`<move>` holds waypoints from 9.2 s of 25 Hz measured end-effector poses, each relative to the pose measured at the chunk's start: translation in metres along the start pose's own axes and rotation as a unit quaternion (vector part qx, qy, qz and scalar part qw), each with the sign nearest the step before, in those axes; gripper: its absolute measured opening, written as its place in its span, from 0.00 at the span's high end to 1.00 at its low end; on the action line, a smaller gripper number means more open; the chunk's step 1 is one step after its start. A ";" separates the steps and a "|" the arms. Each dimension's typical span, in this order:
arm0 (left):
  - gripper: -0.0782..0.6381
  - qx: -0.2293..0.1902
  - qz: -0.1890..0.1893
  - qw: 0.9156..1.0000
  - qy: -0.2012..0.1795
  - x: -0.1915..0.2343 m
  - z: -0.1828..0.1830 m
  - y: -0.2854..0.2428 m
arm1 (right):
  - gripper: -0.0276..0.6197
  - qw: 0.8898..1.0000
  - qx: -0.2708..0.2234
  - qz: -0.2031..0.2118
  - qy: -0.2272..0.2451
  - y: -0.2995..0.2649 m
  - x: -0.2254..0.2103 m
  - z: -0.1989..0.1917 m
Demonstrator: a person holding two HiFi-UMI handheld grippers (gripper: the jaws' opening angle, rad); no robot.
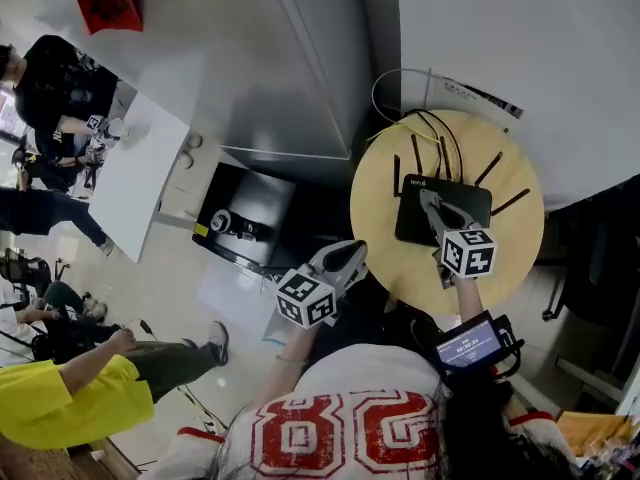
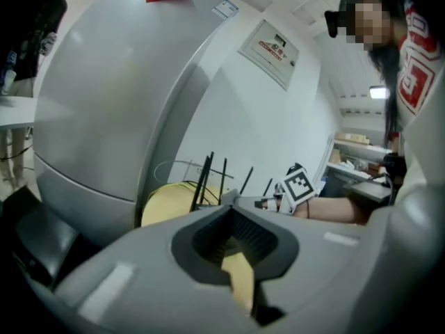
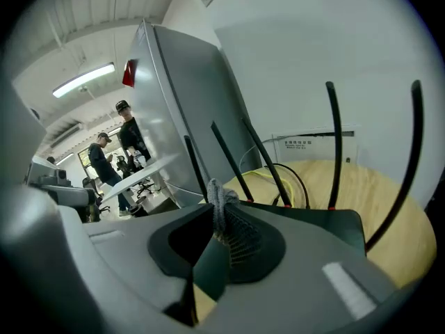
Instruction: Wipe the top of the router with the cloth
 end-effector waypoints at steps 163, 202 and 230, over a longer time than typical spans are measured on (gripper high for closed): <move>0.89 0.013 -0.041 0.999 0.003 0.028 0.022 -0.051 | 0.89 0.991 0.127 0.005 -0.041 -0.022 0.034 -0.070; 0.89 0.027 -0.059 0.998 -0.013 -0.023 0.009 -0.073 | 0.89 0.980 0.038 -0.185 -0.070 0.151 -0.105 -0.075; 0.89 0.051 -0.072 0.996 -0.031 -0.035 0.004 -0.071 | 0.89 0.987 0.063 -0.128 -0.070 0.134 -0.105 -0.095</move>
Point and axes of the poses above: the fingertips, and each gripper's own axes: y backward along the fingers, x to its left, z out of its top, the point moved 6 cm from there along y, backward along the fingers, and after that the axes turned 15 degrees about z, right-handed, at the moved point
